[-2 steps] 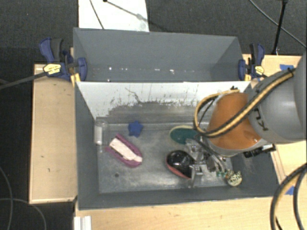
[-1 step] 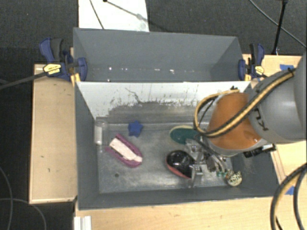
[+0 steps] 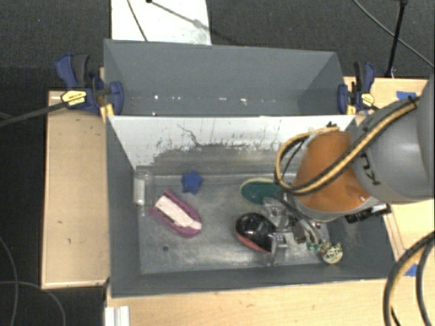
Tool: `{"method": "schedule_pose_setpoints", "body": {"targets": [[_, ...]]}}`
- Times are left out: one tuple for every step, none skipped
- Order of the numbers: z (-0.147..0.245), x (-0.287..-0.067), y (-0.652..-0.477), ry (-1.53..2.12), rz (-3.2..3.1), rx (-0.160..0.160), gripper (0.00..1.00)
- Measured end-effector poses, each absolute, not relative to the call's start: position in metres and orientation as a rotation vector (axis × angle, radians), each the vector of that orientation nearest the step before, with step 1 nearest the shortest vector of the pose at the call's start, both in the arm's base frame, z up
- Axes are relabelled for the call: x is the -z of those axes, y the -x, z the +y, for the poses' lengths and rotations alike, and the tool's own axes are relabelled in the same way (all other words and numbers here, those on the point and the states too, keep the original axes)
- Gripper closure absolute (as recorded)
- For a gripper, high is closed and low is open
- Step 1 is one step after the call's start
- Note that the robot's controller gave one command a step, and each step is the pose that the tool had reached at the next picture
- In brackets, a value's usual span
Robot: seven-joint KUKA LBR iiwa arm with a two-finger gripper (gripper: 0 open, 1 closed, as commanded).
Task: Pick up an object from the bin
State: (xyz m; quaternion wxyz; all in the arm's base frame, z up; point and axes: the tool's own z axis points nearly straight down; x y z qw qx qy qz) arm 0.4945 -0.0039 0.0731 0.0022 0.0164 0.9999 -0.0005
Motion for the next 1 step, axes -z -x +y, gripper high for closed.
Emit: {"method": "schedule_pose_setpoints", "body": {"targets": [[0.0007,-0.2147,-0.4911,-0.021,3.132,0.000,1.00]]}}
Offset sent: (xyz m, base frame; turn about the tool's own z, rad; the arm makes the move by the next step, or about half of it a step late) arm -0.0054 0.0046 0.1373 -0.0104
